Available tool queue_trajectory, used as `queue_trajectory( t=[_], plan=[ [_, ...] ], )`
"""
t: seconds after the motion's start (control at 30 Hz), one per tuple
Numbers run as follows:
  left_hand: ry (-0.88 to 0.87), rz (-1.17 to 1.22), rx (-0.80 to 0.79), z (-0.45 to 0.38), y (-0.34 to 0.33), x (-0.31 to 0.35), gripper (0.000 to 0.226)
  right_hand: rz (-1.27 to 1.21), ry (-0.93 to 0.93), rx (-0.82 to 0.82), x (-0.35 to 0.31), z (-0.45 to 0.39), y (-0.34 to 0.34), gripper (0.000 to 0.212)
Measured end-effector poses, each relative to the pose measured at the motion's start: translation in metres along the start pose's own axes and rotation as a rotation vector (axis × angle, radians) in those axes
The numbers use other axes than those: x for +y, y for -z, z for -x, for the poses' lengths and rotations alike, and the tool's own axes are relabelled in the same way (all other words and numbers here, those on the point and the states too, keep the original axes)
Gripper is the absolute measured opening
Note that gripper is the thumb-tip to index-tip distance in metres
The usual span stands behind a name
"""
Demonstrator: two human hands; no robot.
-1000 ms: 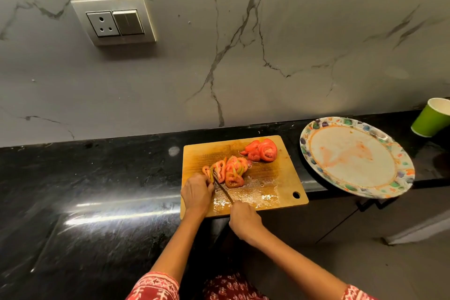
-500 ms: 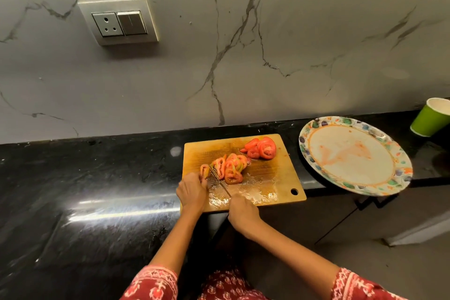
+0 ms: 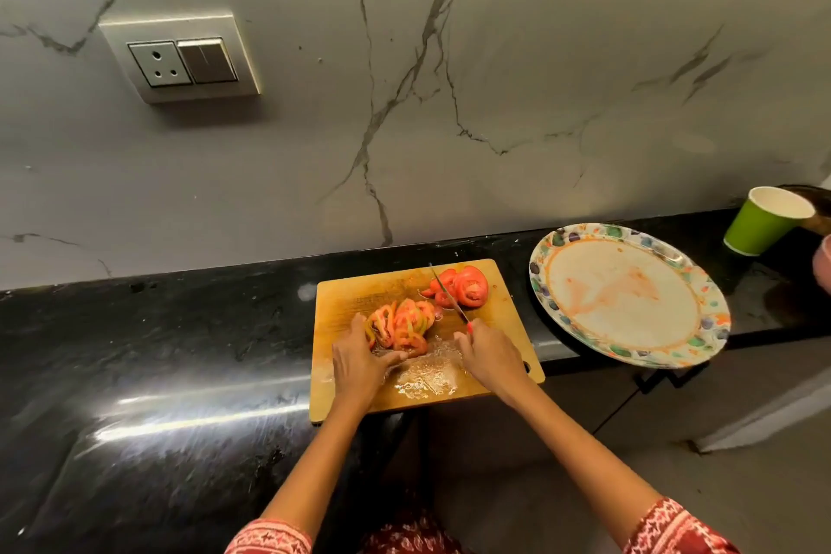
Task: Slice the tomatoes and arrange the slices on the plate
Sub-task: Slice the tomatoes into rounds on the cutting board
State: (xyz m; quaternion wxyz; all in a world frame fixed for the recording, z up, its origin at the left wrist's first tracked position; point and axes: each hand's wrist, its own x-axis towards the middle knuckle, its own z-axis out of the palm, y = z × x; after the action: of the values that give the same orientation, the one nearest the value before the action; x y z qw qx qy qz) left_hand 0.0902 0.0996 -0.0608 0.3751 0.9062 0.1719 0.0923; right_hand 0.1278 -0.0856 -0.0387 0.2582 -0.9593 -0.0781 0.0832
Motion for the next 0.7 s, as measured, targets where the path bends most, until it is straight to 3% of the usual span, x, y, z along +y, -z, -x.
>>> queue_trajectory(
  t=[0.13, 0.37, 0.57, 0.7],
  plan=[
    [0.07, -0.099, -0.028, -0.008, -0.017, 0.004, 0.091, -0.032, -0.046, 0.061, 0.009, -0.015, 0.009, 0.036],
    [-0.001, -0.062, -0.045, -0.036, -0.018, 0.001, 0.073, -0.114, -0.15, -0.026, 0.022, -0.072, 0.029, 0.05],
    [-0.088, -0.05, -0.109, -0.055, -0.019, 0.004, 0.075, -0.112, 0.009, -0.204, 0.015, -0.091, 0.027, 0.052],
    [-0.122, -0.091, -0.194, -0.064, -0.015, 0.01, 0.077, -0.14, 0.004, -0.191, 0.024, -0.09, 0.03, 0.05]
  ],
)
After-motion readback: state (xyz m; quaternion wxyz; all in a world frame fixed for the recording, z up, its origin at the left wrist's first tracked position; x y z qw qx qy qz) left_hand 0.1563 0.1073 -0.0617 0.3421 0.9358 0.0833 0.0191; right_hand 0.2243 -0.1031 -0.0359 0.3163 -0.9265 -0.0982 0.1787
